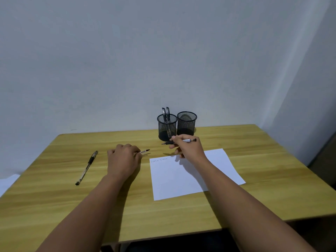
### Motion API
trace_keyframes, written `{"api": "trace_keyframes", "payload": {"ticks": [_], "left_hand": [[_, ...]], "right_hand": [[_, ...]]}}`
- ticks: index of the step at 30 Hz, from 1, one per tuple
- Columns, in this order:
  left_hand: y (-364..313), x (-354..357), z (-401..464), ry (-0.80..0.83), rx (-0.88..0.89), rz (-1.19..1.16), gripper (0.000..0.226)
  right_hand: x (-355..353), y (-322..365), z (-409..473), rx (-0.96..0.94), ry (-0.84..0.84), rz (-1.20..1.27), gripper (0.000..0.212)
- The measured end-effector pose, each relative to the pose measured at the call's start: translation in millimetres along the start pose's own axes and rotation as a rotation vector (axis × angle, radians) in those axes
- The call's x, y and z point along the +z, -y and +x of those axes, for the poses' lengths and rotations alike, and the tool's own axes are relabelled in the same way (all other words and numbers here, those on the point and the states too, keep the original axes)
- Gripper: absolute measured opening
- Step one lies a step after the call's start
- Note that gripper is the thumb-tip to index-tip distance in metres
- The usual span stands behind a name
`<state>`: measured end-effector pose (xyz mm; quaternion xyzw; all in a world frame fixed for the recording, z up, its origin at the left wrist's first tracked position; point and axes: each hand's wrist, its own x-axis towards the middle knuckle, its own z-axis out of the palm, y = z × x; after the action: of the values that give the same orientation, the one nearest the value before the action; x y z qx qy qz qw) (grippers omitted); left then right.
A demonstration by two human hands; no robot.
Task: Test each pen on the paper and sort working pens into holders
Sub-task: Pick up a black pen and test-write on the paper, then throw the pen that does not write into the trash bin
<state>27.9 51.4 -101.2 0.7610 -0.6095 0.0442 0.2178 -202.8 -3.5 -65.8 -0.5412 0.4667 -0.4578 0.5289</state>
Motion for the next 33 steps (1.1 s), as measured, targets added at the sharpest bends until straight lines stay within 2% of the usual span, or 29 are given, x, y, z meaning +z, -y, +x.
{"api": "trace_keyframes", "payload": {"ticks": [6,21,25,30,33], "left_hand": [[-22.9,-21.0,-5.8,-0.049,0.013,-0.322,0.013],[-76.0,-55.4,-26.9,0.000,0.207,-0.514,0.009],[-89.6,-62.4,-32.4,0.036,0.171,-0.673,0.008],[-90.5,-68.9,-35.1,0.033,0.137,-0.647,0.009],[-92.7,-74.4,-35.1,0.046,0.108,-0.737,0.011]], "right_hand": [[-7.2,8.7,-20.8,-0.019,0.007,0.051,0.026],[-34.0,37.8,-67.0,-0.033,0.012,0.085,0.019],[-38.7,41.5,-74.2,-0.023,0.011,0.149,0.020],[-57.7,45.3,-80.6,0.089,0.136,0.224,0.023],[-69.4,43.0,-82.0,0.075,0.126,0.170,0.011]]}}
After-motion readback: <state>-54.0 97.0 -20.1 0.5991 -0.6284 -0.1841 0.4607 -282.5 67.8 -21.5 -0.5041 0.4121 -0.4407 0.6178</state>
